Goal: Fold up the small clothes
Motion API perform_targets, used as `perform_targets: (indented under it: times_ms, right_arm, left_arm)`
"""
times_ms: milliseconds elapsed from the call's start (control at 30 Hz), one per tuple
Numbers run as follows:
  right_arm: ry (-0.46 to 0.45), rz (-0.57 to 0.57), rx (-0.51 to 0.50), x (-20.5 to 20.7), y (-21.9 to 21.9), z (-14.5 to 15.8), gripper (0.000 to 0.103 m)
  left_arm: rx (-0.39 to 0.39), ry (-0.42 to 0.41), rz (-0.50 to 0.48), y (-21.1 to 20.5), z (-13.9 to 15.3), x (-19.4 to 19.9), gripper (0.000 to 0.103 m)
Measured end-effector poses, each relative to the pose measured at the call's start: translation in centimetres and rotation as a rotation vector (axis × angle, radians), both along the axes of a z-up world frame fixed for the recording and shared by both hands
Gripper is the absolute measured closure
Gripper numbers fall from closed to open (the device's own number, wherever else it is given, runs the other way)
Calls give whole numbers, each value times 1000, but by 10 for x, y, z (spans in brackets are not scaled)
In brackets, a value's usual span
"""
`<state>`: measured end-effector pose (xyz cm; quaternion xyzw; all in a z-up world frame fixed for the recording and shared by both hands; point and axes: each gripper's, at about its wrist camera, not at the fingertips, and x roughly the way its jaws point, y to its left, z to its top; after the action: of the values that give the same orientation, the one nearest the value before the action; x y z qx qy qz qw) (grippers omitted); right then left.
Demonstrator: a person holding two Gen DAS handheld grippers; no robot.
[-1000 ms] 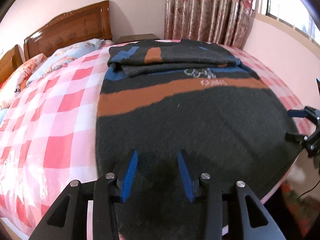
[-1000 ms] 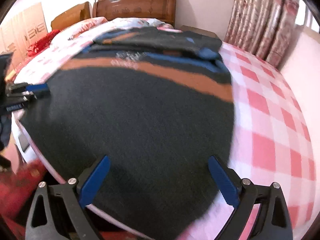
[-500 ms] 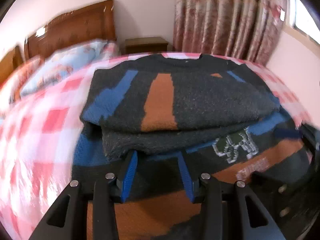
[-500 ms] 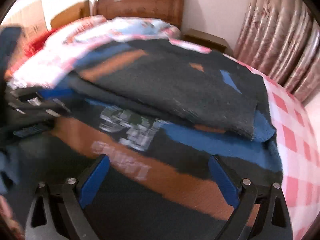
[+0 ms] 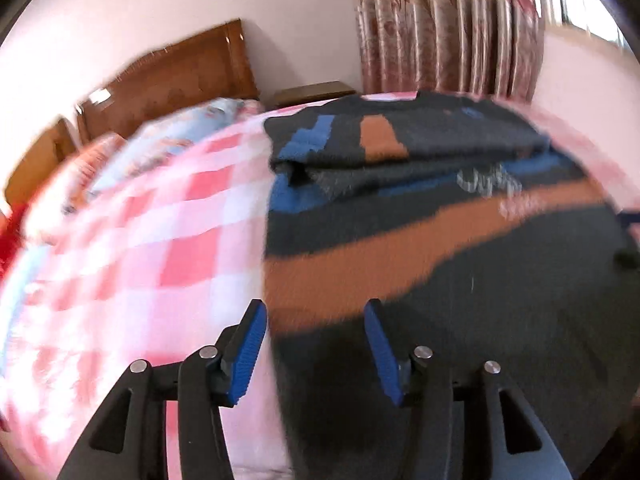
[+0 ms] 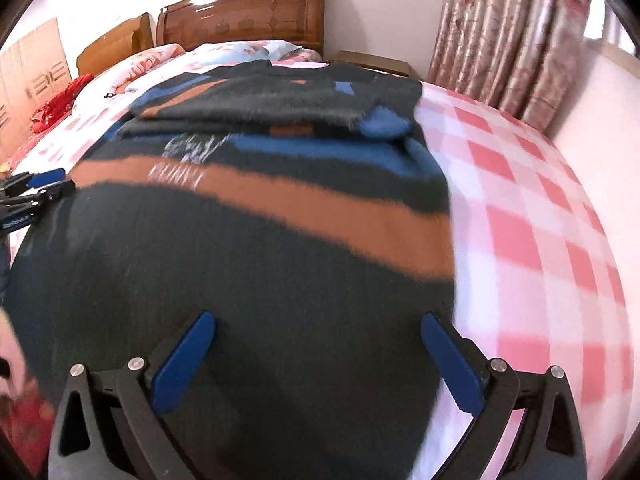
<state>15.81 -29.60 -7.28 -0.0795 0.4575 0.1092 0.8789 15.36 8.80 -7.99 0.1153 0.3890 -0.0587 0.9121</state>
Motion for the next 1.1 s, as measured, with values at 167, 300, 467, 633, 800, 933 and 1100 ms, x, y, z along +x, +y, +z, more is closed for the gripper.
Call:
perform_targets:
  times_ms: [167,300,467,633,800,933,1100]
  right_arm:
    - [12,-49,31,-41,-25,-3,0]
    - [33,-85,52,-59,-41,-3,0]
    - [13,-59,84,-92,-42,2,0]
    - [1,-32,142,-107,-38,5,0]
    - [15,-68,133,-108,-41,7,0]
    - [36,-85,147,-108,-45,8,0]
    - [20,-75,104,-110,-30,7,29]
  left_arm:
    - [-78,4,47,23,-4,-37,50]
    - [-159,66,86,45,-2,-54,50]
    - [-277,121,51,47,-3,-78,51]
    - [-318,126,-34,29,-4,-99,50]
    - [-320,128,-12,23,-3,-99,49]
    - [-381,155,21,30,-3,-95,49]
    - [-401,201,76,28,-2,-88,51]
